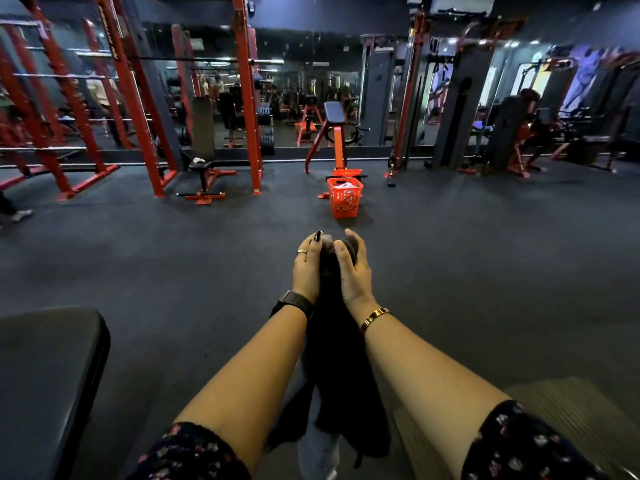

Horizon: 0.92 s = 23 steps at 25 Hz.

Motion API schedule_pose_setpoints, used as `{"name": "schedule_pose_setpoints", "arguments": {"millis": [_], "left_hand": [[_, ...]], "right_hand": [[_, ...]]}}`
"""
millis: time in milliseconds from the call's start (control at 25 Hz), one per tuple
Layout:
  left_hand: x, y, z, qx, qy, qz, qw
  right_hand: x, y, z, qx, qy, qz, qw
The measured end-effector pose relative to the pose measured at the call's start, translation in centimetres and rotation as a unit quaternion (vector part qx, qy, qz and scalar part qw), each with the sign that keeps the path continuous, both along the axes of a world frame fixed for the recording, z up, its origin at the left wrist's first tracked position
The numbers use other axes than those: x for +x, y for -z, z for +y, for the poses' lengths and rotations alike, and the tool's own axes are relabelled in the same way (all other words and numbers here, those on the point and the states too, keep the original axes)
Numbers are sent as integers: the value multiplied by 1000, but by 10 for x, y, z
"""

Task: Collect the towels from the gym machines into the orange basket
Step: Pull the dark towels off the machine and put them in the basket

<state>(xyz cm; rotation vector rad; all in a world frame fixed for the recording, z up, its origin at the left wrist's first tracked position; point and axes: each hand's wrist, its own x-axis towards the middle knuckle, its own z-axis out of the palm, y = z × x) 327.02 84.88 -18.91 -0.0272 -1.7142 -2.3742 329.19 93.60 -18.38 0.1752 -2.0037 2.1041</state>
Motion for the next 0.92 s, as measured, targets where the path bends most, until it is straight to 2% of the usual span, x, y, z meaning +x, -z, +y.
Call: {"name": "schedule_pose_setpoints", "arguments": {"millis": [360,920], "left_hand": [[-155,14,-51,-3,-3,-17,1000],[-492,7,-82,-30,-13,-44,999]], "right_hand": [[-153,14,-49,0,5,-11,1000],[-496,10,-82,3,16,0,1000]]}}
